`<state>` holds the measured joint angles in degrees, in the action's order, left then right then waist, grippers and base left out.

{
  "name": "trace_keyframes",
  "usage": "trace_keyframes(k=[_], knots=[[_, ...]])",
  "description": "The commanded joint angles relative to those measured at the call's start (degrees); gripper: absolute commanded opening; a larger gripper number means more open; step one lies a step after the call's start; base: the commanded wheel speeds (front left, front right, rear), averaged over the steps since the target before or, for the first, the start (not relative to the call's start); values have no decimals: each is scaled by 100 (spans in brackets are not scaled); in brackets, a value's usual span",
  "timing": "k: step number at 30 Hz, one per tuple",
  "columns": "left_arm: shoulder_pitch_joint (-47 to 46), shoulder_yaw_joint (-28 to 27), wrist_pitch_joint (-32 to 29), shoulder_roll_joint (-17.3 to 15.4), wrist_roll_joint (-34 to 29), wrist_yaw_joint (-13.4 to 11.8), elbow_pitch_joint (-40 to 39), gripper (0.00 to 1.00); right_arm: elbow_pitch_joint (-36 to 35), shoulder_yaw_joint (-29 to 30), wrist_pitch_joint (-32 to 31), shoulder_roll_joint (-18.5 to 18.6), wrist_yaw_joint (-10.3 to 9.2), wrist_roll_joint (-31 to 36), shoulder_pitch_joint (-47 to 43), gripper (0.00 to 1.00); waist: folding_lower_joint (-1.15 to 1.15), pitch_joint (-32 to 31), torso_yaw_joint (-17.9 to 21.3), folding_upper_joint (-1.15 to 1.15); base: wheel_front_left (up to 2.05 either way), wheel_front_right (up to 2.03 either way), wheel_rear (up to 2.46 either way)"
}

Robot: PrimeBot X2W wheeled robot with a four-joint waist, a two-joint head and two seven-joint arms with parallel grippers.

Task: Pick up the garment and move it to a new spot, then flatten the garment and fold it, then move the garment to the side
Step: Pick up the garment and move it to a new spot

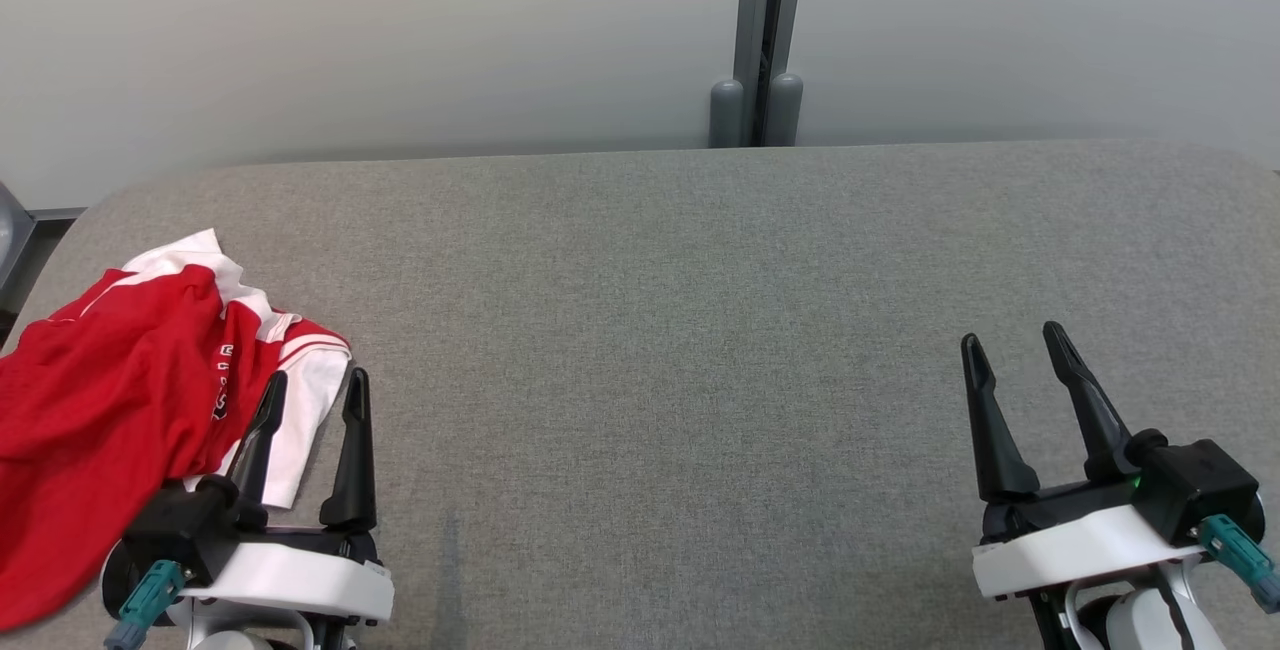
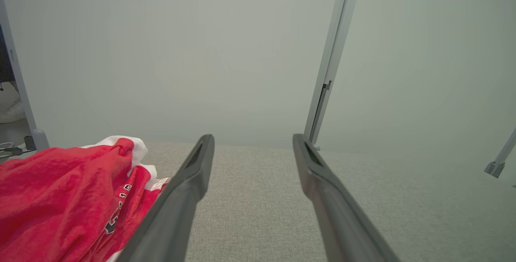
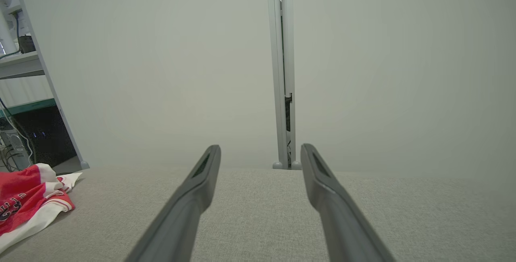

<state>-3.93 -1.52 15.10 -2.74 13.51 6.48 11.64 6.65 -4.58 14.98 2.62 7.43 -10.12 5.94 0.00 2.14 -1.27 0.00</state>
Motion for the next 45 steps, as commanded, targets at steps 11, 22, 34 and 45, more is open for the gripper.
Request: trace_keyframes(k=[11,22,34,45], knots=[[-99,19,9,-27,28,-5,57,100,328,-6,30,48,10,-54,77,100,0,-24,-73,0,0,0,0],[-59,34,6,-26,-31,4,136,100,615,-66,31,46,10,-95,156,100,0,-115,-459,0,0,0,0],[-72,16,6,-26,-39,9,287,100,746,-177,30,47,10,-199,149,100,0,-156,-1210,0,0,0,0],[-76,-21,5,-26,-21,22,435,100,784,-298,31,47,10,-340,155,100,0,-184,-2141,0,0,0,0]])
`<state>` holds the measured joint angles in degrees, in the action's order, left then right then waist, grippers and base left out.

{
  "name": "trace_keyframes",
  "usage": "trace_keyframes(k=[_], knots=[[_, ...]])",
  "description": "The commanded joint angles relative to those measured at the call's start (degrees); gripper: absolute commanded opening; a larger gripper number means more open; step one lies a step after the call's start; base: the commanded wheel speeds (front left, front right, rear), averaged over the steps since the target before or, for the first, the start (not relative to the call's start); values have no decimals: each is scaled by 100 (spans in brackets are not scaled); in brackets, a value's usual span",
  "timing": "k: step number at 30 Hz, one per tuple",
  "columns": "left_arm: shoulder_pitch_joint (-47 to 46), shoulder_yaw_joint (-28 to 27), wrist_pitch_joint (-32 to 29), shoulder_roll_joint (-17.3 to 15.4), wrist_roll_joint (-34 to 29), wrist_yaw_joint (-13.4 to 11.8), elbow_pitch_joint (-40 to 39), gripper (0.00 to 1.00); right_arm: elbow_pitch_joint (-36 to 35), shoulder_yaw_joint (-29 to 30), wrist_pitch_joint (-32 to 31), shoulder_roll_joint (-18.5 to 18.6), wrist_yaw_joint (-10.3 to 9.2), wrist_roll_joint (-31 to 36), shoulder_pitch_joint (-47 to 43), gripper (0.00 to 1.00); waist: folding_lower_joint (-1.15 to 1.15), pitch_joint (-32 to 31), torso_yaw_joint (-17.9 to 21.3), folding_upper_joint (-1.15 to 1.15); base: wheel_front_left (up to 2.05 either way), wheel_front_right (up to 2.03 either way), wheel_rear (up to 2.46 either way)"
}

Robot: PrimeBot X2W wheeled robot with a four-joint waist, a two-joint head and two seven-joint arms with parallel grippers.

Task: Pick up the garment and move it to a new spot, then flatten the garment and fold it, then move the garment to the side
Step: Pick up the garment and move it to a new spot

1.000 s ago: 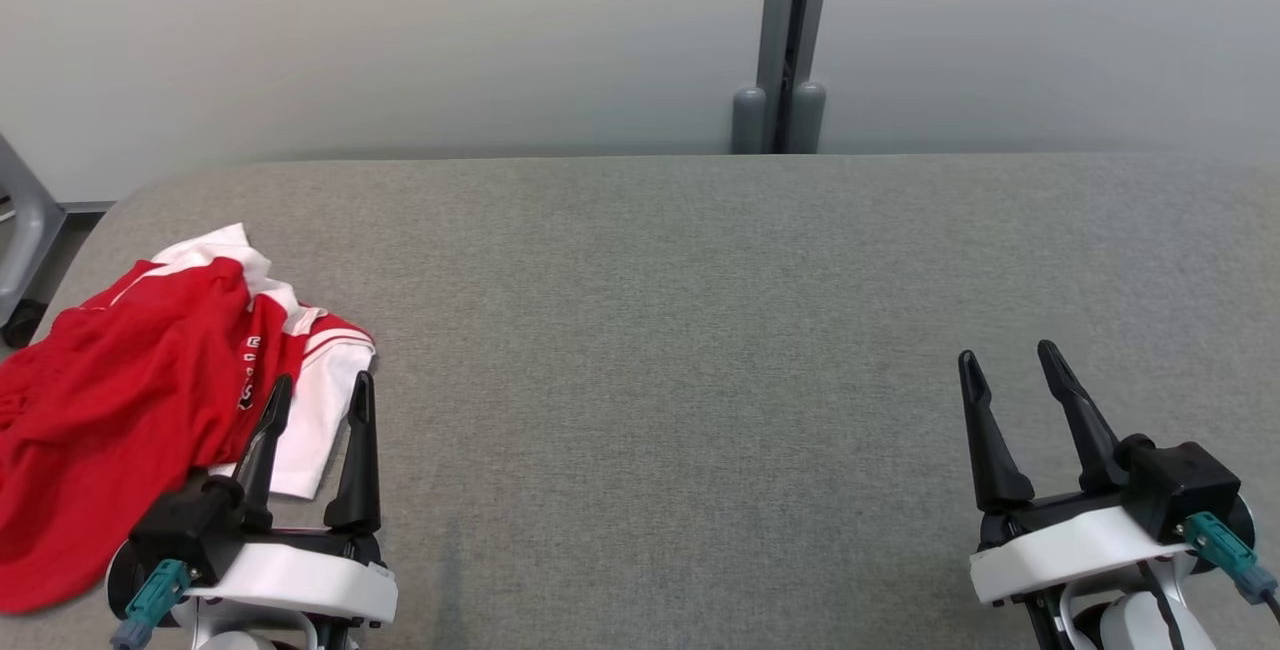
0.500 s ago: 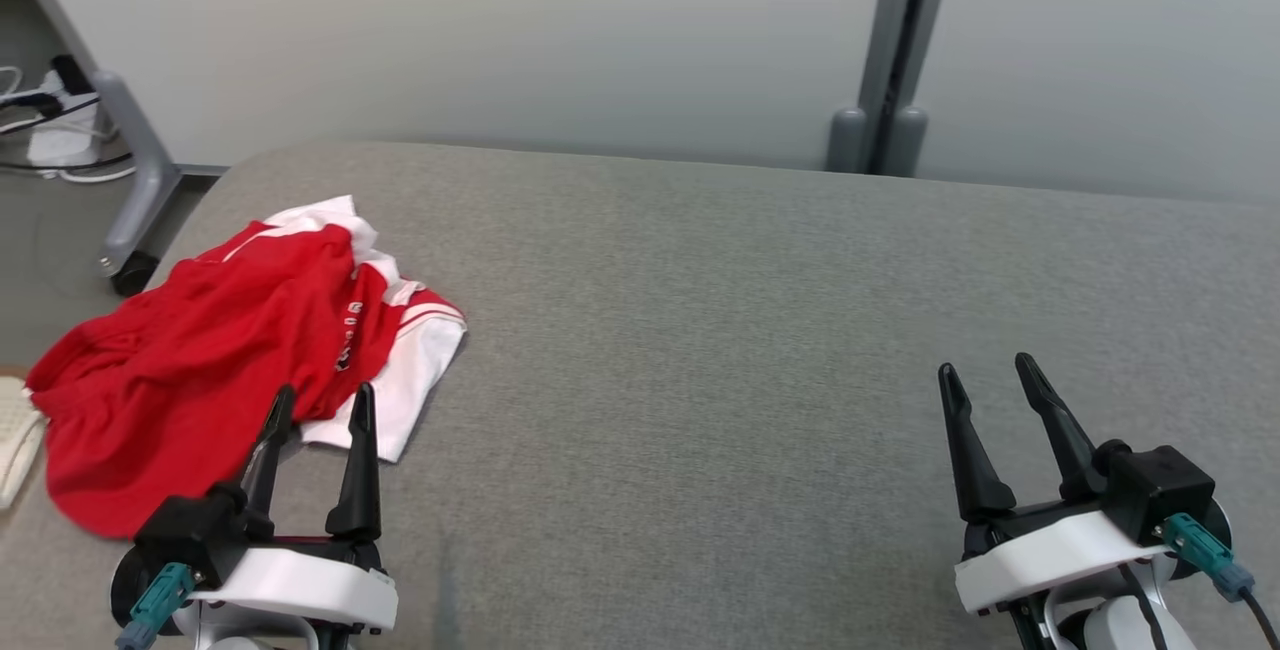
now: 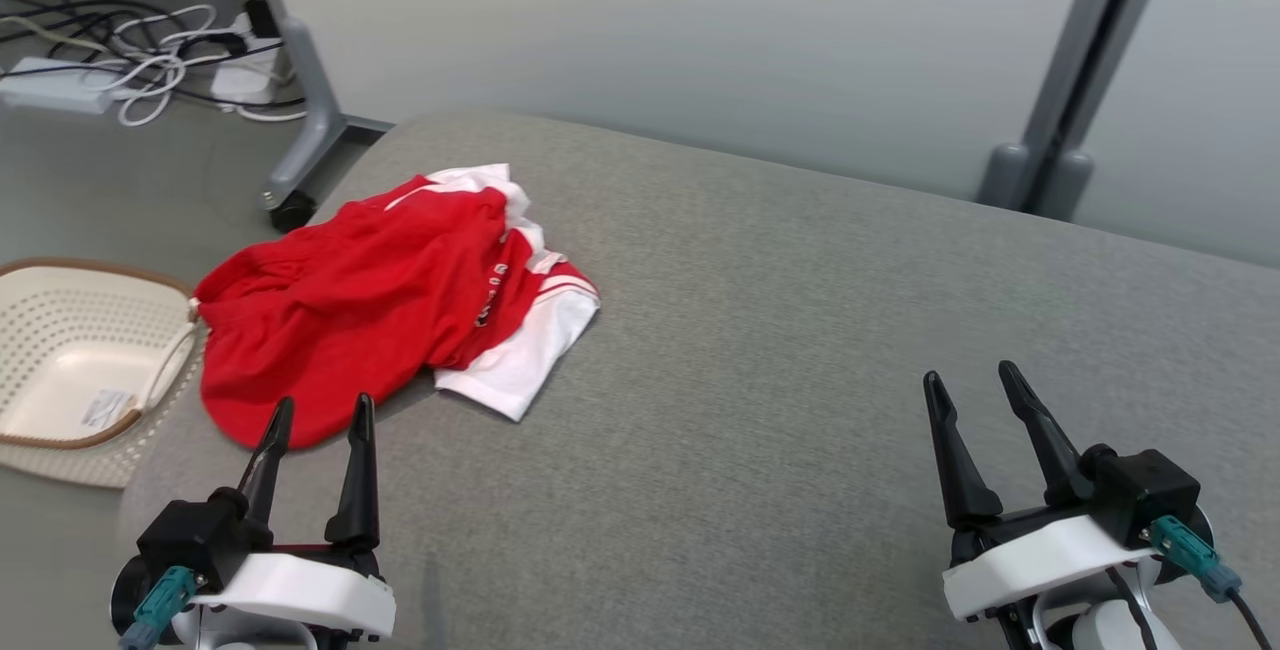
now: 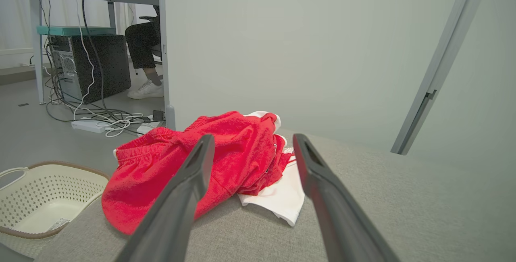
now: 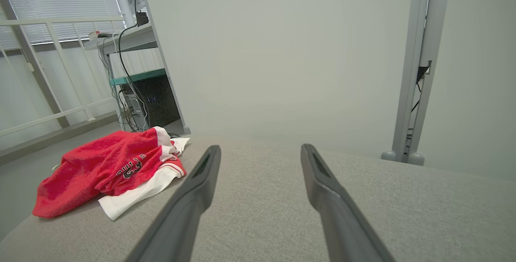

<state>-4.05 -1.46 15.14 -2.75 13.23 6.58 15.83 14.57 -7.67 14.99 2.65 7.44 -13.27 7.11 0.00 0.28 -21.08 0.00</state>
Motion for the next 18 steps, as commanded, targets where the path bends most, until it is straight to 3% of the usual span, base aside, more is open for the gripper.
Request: trace_keyframes(k=[1,9,18], knots=[[-72,-41,1,-23,19,8,31,100,-16,1,30,43,9,-40,48,100,0,6,-215,0,0,0,0],[-87,-123,1,-23,37,-3,82,100,-12,-68,29,44,9,-84,83,100,0,18,-458,0,0,0,0],[-131,-158,1,-23,141,-32,203,100,4,-111,30,44,9,-213,110,100,0,6,-372,0,0,0,0]])
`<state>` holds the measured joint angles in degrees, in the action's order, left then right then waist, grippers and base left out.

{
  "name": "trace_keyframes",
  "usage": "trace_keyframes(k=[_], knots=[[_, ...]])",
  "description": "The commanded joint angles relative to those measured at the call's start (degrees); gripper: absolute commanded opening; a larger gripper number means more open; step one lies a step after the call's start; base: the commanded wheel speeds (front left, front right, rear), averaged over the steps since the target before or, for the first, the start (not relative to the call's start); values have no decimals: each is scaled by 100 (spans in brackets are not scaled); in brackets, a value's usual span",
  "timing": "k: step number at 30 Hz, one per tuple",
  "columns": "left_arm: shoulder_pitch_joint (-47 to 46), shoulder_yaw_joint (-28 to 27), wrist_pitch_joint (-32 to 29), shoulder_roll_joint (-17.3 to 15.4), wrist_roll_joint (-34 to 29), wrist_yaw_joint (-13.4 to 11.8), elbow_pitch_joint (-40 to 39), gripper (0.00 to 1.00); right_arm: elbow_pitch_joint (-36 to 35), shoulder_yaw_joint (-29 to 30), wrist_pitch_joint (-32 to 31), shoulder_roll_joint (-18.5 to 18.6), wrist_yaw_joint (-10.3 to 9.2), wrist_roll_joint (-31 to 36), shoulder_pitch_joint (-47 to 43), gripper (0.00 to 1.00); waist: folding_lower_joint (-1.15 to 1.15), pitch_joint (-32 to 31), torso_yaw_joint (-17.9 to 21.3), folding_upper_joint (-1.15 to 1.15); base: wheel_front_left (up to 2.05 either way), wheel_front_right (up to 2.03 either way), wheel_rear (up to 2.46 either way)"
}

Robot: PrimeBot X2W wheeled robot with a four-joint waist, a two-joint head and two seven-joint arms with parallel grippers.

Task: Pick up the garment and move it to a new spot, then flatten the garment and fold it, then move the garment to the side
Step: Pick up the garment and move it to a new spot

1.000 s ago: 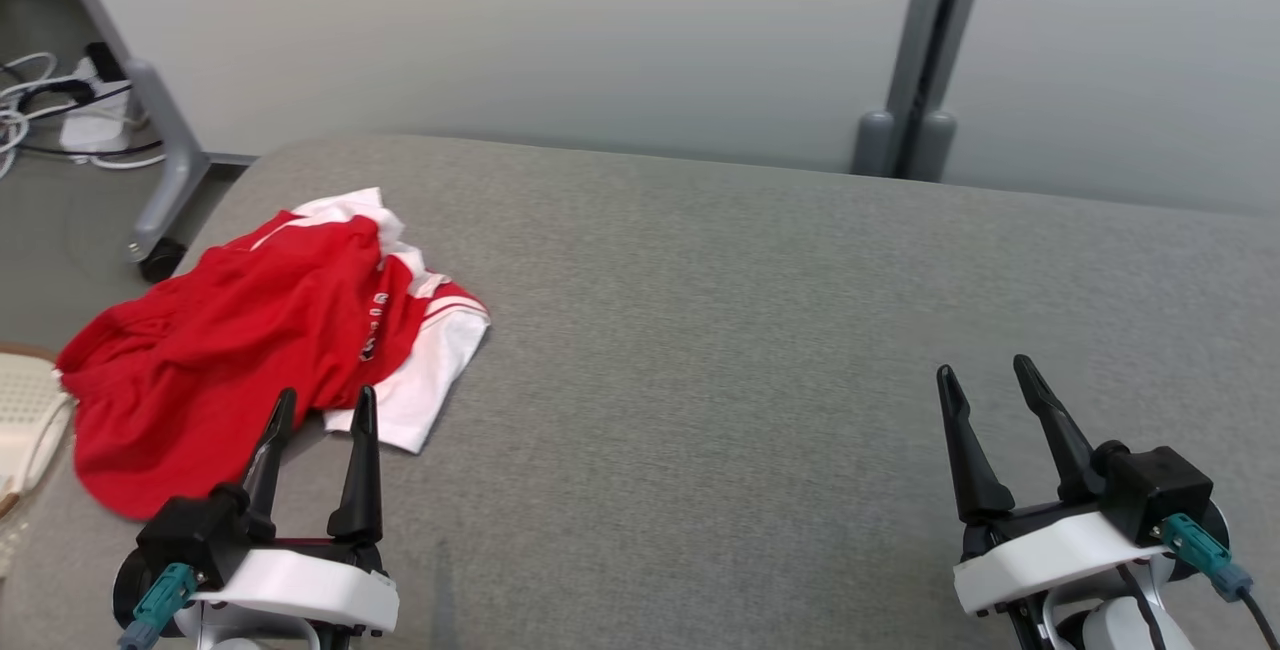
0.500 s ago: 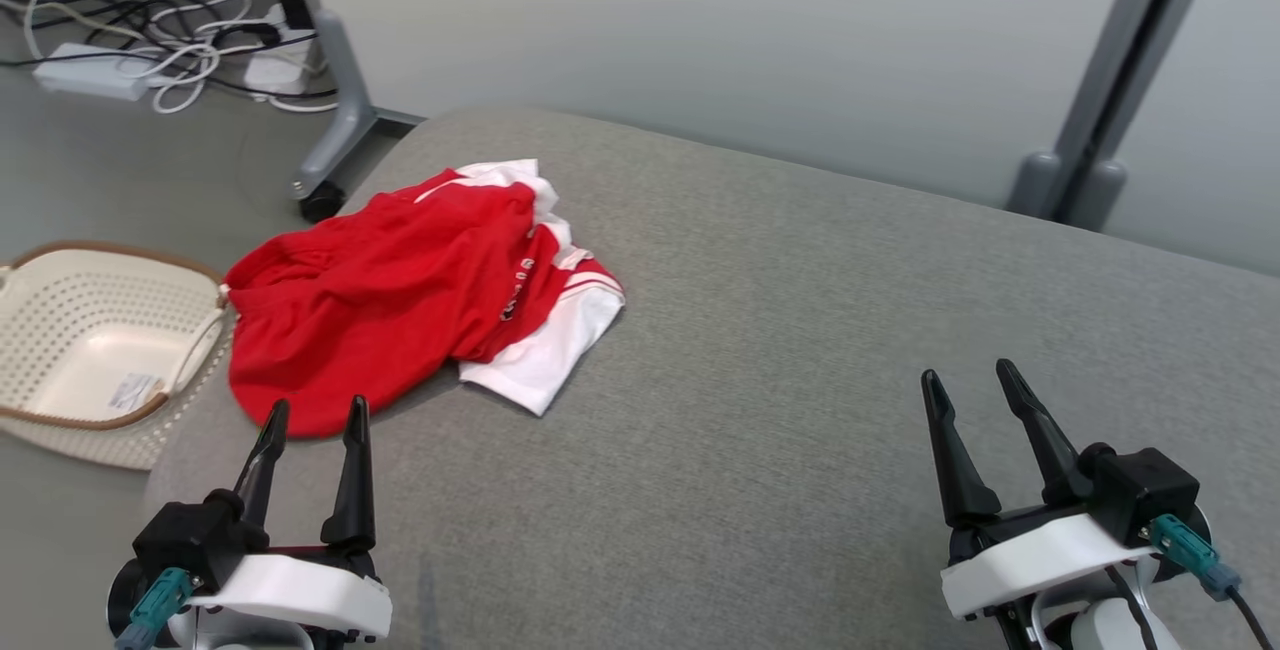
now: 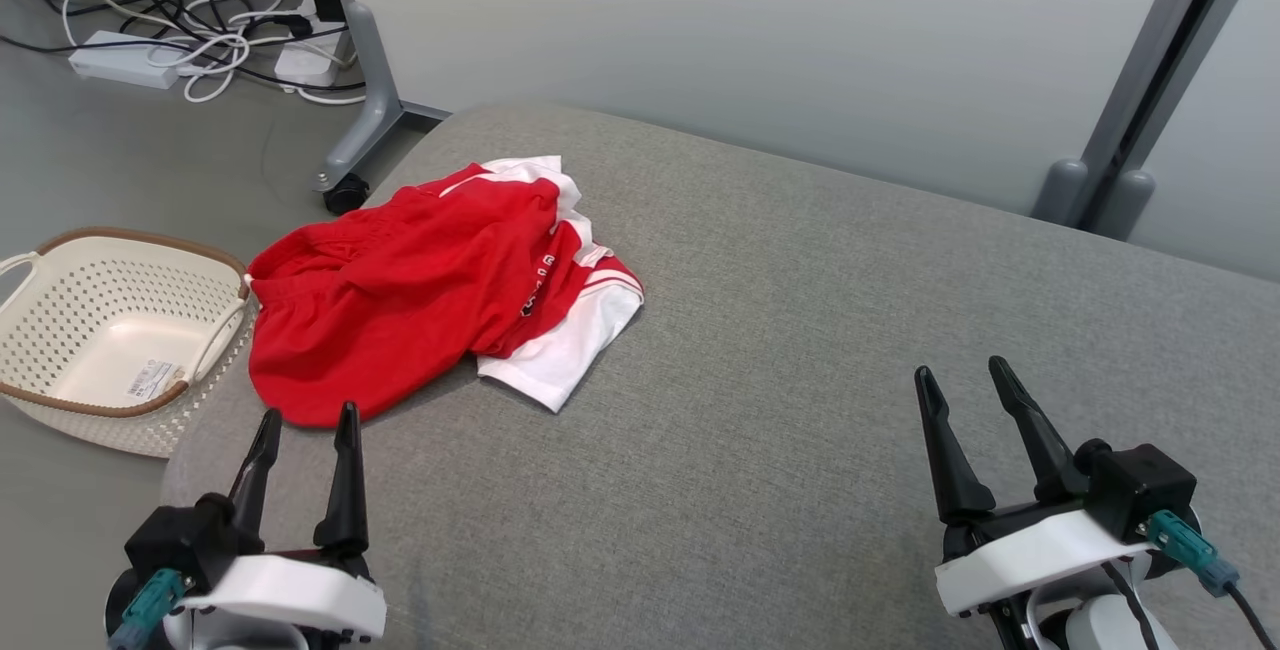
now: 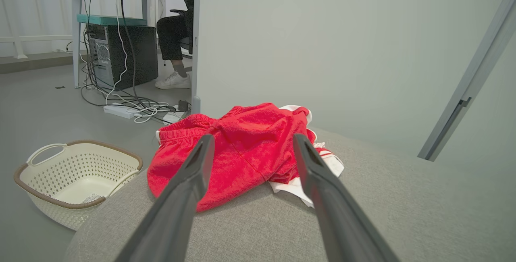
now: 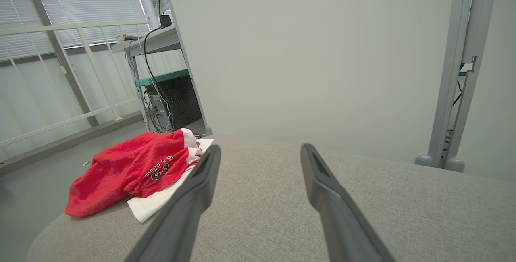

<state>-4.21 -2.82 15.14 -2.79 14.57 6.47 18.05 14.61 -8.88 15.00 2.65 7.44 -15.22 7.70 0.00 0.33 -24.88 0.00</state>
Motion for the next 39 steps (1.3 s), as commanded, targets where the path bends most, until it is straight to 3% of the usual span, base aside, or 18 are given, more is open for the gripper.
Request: trace_keyframes(k=[1,8,16,26,32,39], knots=[[-170,4,2,-19,34,-10,4,100,-13,10,28,43,9,-36,39,100,0,4,29,0,0,0,0],[-810,122,-367,-328,235,68,250,100,-39,-27,28,45,9,-70,119,100,0,118,263,0,0,0,0],[-1943,152,-1554,-1071,981,112,619,100,-362,-173,28,43,9,79,368,100,0,463,702,0,0,0,0],[-3041,693,-2894,-2333,2346,106,1390,100,-847,-429,28,44,8,120,813,100,0,1100,1504,0,0,0,0],[-3544,881,-3343,-2918,3012,106,2098,100,-1006,-555,28,44,6,161,1068,100,0,1535,1975,0,0,0,0],[-3845,1297,-3657,-3318,3582,106,2710,100,-1154,-497,28,39,6,203,1205,100,0,1894,2356,0,0,0,0]])
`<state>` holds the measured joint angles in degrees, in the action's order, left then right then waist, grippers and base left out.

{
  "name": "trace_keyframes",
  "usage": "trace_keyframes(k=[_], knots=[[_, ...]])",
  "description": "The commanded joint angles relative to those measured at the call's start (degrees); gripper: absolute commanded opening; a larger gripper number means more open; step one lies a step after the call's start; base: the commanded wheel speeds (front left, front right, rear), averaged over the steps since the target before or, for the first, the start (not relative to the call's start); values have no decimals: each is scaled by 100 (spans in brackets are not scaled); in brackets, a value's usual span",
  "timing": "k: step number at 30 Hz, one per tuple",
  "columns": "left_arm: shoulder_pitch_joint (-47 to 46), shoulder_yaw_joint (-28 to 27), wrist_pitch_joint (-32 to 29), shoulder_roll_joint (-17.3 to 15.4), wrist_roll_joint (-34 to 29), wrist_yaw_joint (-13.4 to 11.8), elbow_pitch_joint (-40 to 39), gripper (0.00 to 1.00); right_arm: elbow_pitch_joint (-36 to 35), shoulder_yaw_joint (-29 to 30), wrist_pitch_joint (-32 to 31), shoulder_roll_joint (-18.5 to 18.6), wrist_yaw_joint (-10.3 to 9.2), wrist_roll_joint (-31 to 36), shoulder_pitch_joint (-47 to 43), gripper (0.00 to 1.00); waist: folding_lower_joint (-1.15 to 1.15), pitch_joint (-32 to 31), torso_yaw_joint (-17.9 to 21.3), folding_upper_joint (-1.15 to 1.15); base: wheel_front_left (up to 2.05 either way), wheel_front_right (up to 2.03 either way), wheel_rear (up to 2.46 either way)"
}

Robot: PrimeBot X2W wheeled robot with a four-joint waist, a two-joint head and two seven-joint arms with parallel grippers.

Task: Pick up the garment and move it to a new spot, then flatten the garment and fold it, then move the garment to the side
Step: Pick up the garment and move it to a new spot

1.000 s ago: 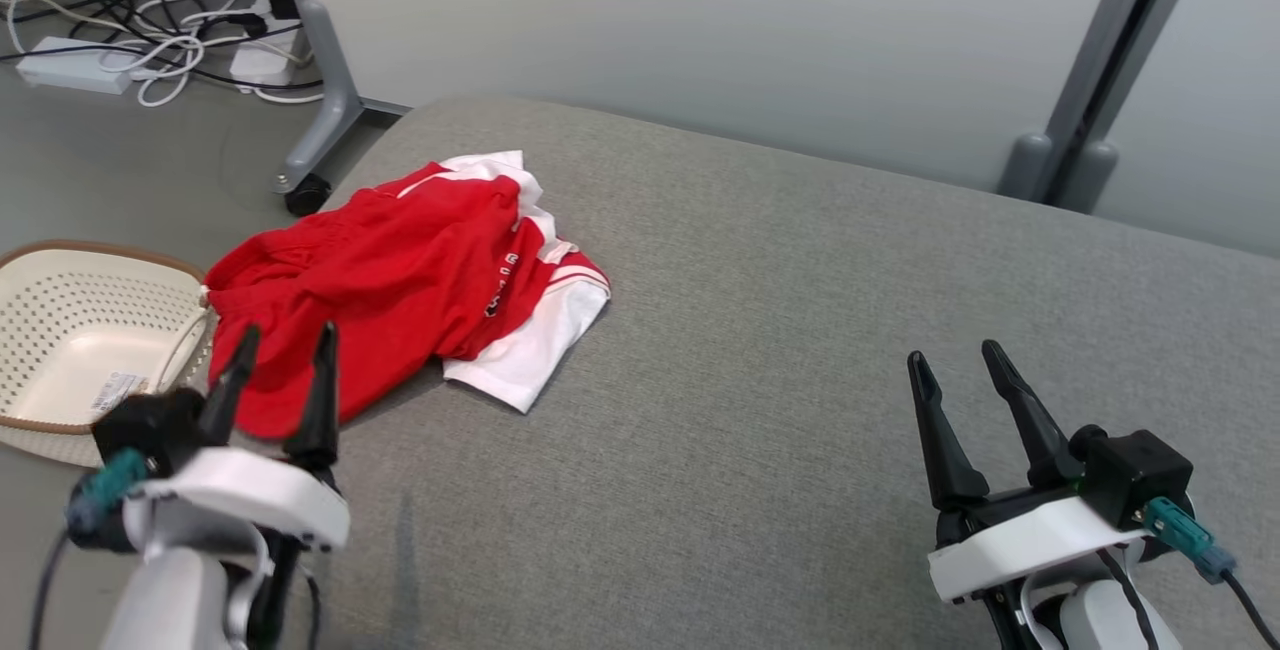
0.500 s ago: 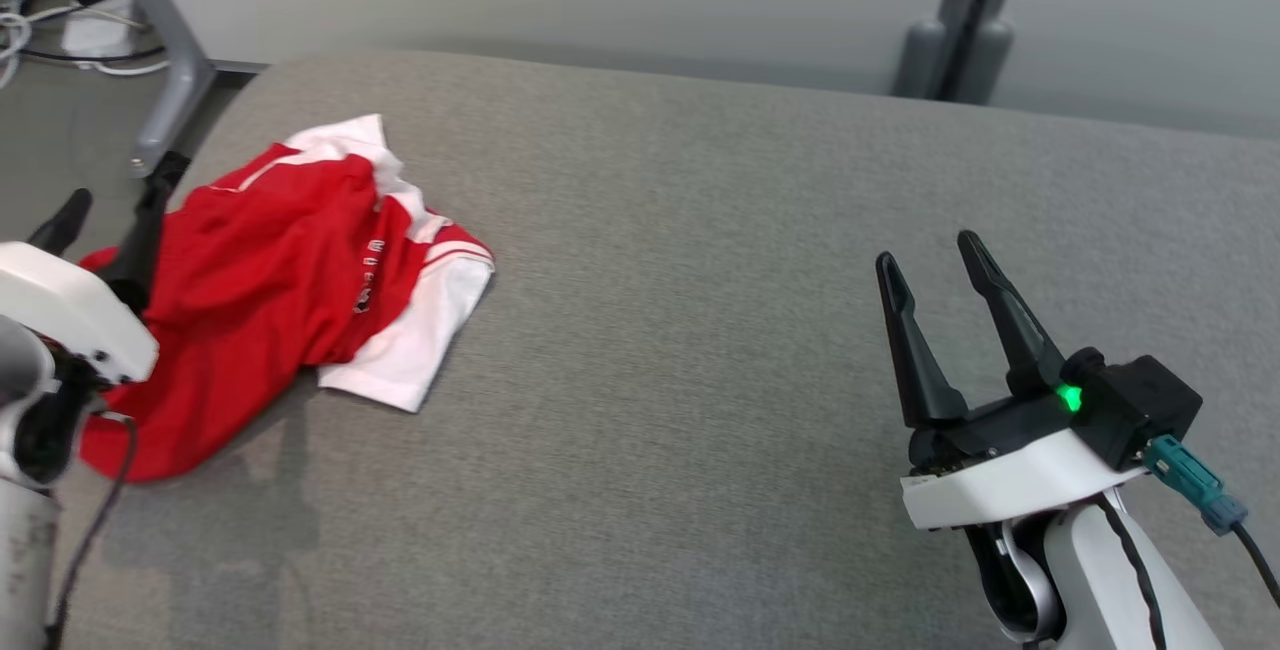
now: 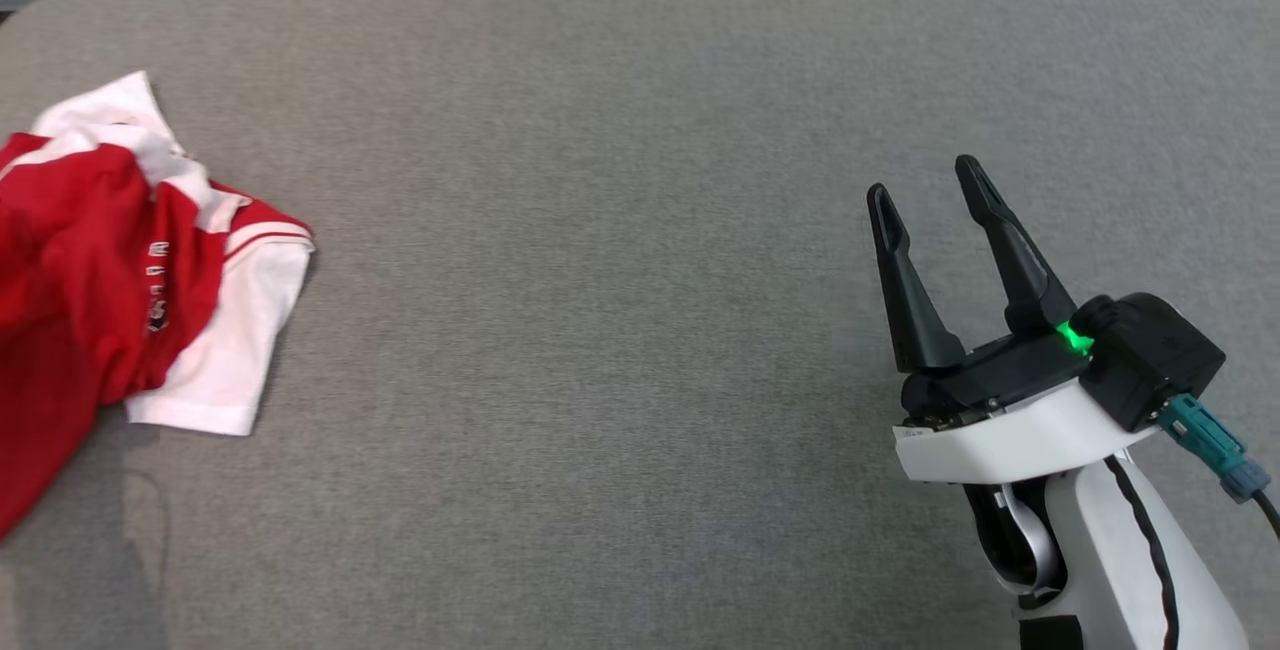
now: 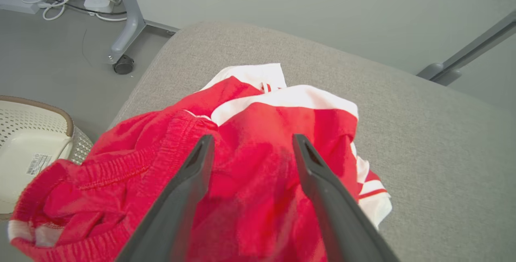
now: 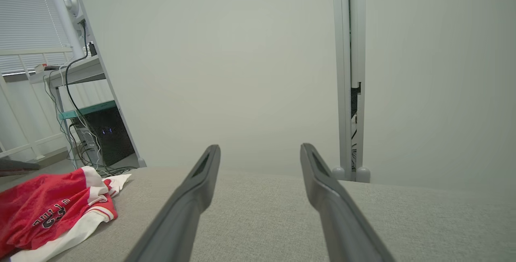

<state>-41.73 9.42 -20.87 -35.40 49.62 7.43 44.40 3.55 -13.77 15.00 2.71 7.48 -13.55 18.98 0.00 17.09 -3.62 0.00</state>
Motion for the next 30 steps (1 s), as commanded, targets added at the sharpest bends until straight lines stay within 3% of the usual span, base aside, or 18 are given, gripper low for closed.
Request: trace_keyframes(k=[1,13,14,15,17,18,30], knots=[[-92,73,-55,-57,77,9,75,100,-49,-9,28,34,3,36,77,100,0,218,229,0,0,0,0],[46,921,-767,-391,738,10,629,100,-110,17,28,35,3,7,3,100,0,367,440,0,0,0,0],[62,968,-769,-411,792,10,621,95,-114,26,28,35,3,14,0,100,0,375,439,0,0,0,0],[68,1003,-754,-432,843,10,614,78,-116,35,28,35,3,23,0,100,0,381,436,0,0,0,0],[67,1089,-697,-464,928,10,600,21,-114,50,28,35,3,35,0,100,0,384,426,0,0,0,0],[69,1133,-674,-468,952,10,591,0,-105,55,28,35,3,41,-1,100,0,378,420,0,0,0,0],[-100,1763,-63,-662,1127,10,312,0,67,81,28,36,3,-105,-200,100,0,-229,319,0,0,0,0]])
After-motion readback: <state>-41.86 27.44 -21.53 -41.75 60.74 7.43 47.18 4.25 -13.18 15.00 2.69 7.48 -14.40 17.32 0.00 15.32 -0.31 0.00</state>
